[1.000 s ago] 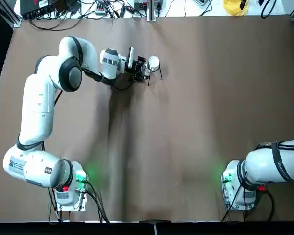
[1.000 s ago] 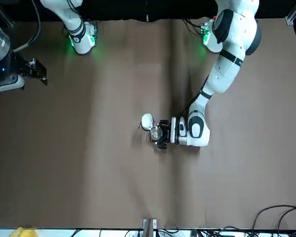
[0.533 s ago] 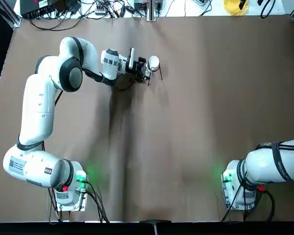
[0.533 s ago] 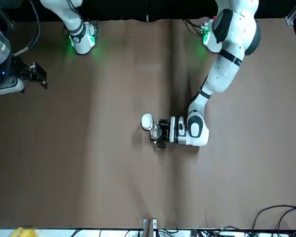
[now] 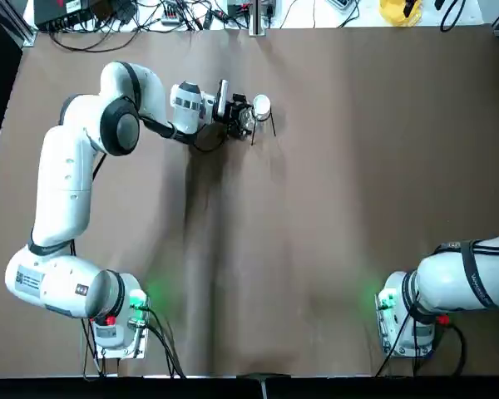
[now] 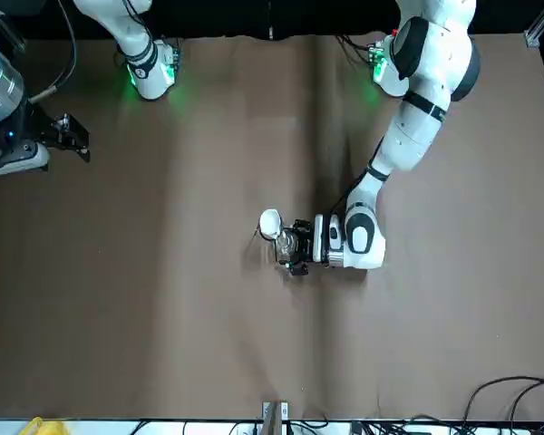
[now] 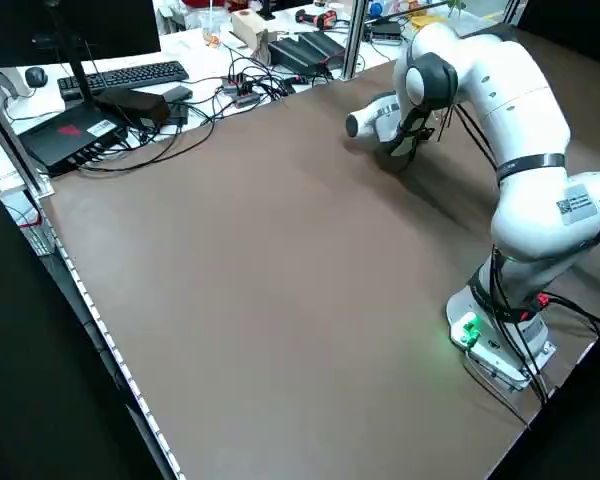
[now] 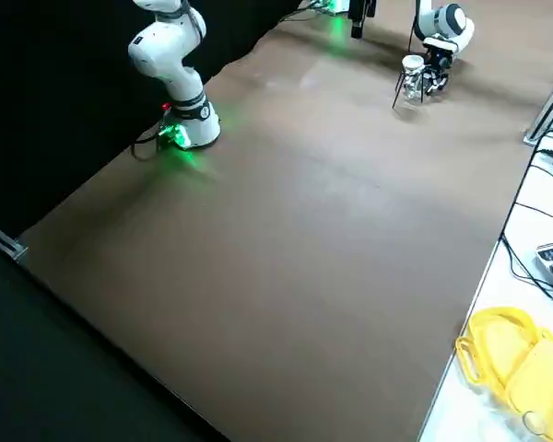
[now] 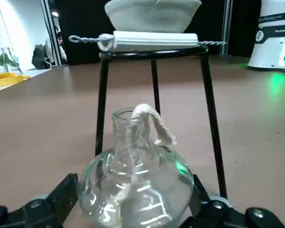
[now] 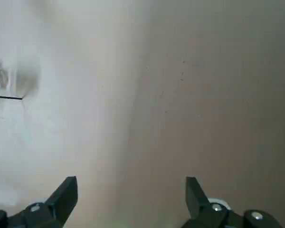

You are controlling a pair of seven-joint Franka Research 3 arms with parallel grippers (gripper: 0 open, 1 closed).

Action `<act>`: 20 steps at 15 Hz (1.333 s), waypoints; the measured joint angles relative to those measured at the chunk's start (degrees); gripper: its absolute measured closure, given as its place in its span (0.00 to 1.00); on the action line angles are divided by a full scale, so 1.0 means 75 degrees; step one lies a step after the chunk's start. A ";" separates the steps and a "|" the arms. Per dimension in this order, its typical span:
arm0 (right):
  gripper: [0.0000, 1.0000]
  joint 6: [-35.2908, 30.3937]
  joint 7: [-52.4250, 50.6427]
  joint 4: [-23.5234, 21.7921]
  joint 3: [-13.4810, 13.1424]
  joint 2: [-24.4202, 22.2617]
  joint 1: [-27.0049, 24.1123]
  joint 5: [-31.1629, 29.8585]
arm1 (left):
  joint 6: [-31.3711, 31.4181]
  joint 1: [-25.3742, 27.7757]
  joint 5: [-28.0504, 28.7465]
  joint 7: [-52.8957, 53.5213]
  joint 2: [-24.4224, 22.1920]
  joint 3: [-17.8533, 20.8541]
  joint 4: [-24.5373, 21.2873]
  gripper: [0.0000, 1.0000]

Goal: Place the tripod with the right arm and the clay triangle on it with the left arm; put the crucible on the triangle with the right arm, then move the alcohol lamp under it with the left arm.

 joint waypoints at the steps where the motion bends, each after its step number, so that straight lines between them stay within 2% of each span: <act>1: 0.00 -0.0002 0.0000 -0.0002 0.0000 0.0000 0.0000 0.0000 | 0.0000 0.0033 0.0000 0.0000 0.0000 0.0002 0.0000 0.00; 20: 0.00 -0.0013 -0.0018 -0.0013 0.0000 0.0000 0.0000 0.0000 | -0.0192 0.0776 -0.0035 -0.0008 -0.0030 -0.0002 -0.0266 0.00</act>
